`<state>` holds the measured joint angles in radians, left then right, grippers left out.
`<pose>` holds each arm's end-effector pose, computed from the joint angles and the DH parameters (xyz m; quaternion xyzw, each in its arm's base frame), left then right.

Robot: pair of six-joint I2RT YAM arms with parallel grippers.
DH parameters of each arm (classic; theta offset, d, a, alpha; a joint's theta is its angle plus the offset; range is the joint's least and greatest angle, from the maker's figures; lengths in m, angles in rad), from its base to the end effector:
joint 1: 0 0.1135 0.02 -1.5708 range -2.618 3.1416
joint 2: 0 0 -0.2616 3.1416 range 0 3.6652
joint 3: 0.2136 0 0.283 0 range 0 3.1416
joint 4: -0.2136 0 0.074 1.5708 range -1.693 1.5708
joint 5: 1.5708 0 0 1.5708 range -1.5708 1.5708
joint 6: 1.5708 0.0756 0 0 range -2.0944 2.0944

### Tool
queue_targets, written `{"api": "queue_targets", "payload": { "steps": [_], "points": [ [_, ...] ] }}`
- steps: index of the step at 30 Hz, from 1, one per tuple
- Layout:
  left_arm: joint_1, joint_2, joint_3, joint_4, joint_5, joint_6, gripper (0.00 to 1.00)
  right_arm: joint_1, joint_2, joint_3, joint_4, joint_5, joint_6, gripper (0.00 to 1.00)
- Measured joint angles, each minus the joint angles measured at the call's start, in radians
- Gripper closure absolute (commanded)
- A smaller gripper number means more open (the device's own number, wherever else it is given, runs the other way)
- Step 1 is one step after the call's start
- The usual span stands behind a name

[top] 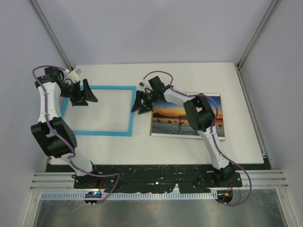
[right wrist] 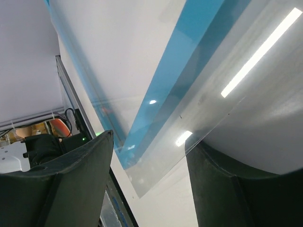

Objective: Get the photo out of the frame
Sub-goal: Place the photo frame item at the center of the board.

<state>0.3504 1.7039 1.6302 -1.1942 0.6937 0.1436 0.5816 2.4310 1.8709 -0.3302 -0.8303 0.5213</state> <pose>0.3682 0.0831 0.2861 -0.0449 0.9300 -0.2912 0.2197 0.4399 0.3560 0.0909 -0.1605 0.8582 0.4838 0.0609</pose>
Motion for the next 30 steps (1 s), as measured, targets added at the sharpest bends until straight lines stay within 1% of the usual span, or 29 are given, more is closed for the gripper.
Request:
{"api": "queue_targets", "payload": {
  "steps": [7, 12, 19, 24, 30],
  "points": [
    [0.010, -0.002, -0.007, -0.001, 0.005, 0.006, 0.24, 0.032, 0.035, 0.096, -0.061, 0.058, -0.029, 0.33],
    [0.014, -0.003, -0.008, -0.001, 0.008, 0.015, 0.24, 0.052, 0.039, 0.135, -0.110, 0.116, -0.068, 0.33],
    [0.016, -0.004, -0.009, -0.002, 0.017, 0.018, 0.24, 0.081, 0.039, 0.177, -0.181, 0.203, -0.154, 0.33],
    [0.016, -0.004, -0.009, -0.002, 0.026, 0.019, 0.24, 0.090, 0.033, 0.190, -0.223, 0.237, -0.228, 0.32],
    [0.016, -0.004, -0.009, -0.003, 0.034, 0.018, 0.24, 0.097, 0.010, 0.190, -0.313, 0.285, -0.325, 0.30]
  ]
}}
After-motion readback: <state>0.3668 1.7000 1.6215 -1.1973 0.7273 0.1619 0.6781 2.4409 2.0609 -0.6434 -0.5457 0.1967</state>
